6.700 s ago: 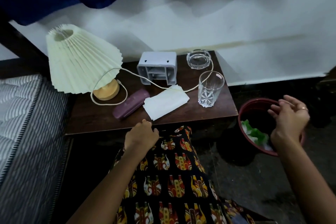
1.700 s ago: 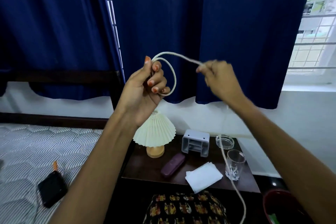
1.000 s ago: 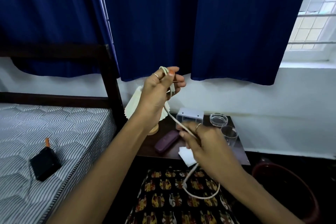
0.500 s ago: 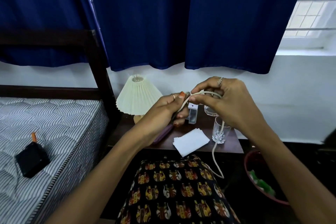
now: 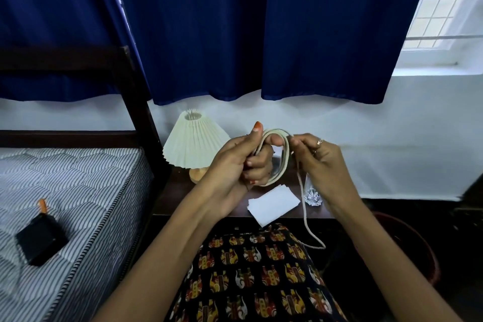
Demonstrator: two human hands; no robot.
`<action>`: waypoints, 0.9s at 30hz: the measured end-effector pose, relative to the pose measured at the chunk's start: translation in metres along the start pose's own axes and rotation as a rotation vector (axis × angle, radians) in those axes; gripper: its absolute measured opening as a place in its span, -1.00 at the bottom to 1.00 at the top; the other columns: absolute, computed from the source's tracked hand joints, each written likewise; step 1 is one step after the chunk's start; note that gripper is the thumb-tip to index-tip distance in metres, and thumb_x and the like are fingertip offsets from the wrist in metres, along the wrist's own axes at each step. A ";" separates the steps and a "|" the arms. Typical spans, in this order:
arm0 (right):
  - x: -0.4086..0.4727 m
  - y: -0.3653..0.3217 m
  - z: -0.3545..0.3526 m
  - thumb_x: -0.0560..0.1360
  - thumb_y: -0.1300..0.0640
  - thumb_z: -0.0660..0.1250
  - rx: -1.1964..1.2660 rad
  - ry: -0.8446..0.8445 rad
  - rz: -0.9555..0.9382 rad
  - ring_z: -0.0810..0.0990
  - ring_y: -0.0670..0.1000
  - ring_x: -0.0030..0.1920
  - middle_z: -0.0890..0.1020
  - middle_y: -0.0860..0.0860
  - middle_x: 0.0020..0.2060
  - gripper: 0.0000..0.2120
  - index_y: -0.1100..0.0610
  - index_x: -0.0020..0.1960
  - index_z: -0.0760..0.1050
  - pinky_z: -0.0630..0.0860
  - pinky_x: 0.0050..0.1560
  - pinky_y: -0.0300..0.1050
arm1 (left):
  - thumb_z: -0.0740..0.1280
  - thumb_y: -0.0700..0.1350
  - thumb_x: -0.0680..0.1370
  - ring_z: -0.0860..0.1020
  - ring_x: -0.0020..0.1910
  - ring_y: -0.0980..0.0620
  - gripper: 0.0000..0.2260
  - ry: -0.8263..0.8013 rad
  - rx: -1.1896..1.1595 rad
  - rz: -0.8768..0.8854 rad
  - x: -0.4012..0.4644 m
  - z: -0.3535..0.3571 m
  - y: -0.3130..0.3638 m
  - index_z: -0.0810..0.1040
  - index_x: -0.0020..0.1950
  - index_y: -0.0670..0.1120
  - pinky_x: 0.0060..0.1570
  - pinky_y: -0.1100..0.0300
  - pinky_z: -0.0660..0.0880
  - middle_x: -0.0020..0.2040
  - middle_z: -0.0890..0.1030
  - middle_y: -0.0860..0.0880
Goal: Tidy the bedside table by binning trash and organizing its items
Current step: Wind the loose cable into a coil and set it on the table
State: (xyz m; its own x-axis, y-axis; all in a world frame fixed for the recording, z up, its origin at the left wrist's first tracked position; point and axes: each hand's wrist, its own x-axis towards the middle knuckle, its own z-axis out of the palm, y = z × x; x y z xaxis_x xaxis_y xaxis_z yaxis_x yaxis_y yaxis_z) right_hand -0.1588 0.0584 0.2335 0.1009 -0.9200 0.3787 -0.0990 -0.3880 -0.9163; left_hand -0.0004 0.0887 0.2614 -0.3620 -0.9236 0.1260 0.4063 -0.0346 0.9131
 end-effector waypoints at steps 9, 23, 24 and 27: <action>-0.045 0.040 0.021 0.61 0.18 0.13 -0.034 -0.180 0.161 0.47 -0.05 -0.45 0.55 0.01 -0.40 -0.79 0.06 -0.02 0.55 0.39 -0.40 -0.32 | 0.07 0.05 0.63 0.18 -0.61 0.19 -0.63 0.074 -0.309 0.129 0.021 -0.002 0.013 0.55 -0.18 -0.09 -0.50 0.33 0.21 -0.54 0.23 0.08; -0.075 -0.015 0.009 0.52 -0.17 -0.03 -0.910 -0.266 -0.339 0.57 0.01 -0.46 0.59 -0.06 -0.43 -0.57 0.04 -0.01 0.52 0.50 -0.48 -0.07 | 0.14 -0.07 0.64 0.54 -0.32 0.11 -0.73 0.234 0.279 0.210 0.027 -0.011 -0.007 0.49 0.28 -0.11 -0.16 0.30 0.49 -0.34 0.52 -0.01; -0.071 -0.021 0.006 0.52 -0.13 0.03 -0.926 -0.219 -0.400 0.53 -0.04 -0.54 0.57 -0.09 -0.48 -0.62 0.04 -0.01 0.54 0.48 -0.56 -0.12 | 0.15 -0.07 0.64 0.55 -0.31 0.10 -0.72 0.218 0.345 0.209 0.025 -0.011 -0.009 0.48 0.30 -0.11 -0.16 0.31 0.49 -0.33 0.53 -0.01; -0.053 -0.036 -0.005 0.52 -0.13 0.09 -0.956 -0.123 -0.451 0.43 -0.10 -0.60 0.56 -0.11 -0.52 -0.61 0.04 -0.04 0.62 0.42 -0.60 -0.21 | 0.17 -0.10 0.63 0.56 -0.32 0.10 -0.71 0.167 0.414 0.190 0.021 -0.012 -0.010 0.47 0.31 -0.13 -0.22 0.33 0.50 -0.34 0.54 -0.03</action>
State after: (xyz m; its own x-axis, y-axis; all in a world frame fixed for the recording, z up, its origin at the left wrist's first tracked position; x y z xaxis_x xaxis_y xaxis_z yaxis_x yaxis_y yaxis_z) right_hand -0.1658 0.1214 0.2474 0.4166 -0.6894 0.5926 -0.7585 -0.6229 -0.1914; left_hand -0.0018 0.0651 0.2507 -0.1606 -0.9486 0.2727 0.0718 0.2643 0.9618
